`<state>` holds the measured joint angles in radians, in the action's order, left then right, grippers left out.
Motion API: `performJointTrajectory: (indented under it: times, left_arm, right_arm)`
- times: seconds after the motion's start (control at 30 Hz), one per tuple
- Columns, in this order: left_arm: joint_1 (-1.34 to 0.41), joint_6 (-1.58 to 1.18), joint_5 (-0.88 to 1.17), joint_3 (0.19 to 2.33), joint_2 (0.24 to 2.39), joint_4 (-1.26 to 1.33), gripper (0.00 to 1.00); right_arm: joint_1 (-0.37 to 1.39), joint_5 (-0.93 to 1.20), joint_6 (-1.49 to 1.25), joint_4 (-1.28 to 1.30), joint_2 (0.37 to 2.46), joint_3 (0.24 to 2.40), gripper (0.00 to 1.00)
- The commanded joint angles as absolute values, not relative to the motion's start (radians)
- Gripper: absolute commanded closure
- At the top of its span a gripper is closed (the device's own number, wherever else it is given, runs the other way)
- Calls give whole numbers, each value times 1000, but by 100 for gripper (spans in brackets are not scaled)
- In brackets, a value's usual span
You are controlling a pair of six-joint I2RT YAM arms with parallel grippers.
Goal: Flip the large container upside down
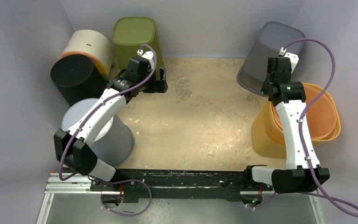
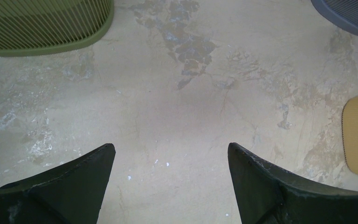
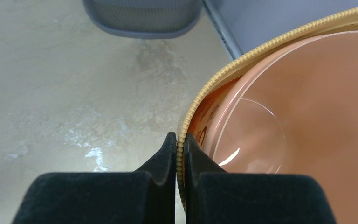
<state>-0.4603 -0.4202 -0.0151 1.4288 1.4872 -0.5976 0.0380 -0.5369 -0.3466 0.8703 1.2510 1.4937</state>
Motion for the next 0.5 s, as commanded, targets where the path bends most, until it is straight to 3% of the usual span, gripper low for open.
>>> performJointTrajectory:
  times: [0.0,0.23,0.47]
  left_arm:
    - [-459,-379,-36,1454,1457,-592,12]
    - [-459,-370,-44,1467,1465,-600,11]
    - [-459,-369,-53,1477,1475,-606,11]
  right_arm:
    - [45,-447,-316,682,1280,1593,100]
    - [72,-318,-349,650,1429,1776,100]
    - [208,-260,-386,607,1609,1927,100]
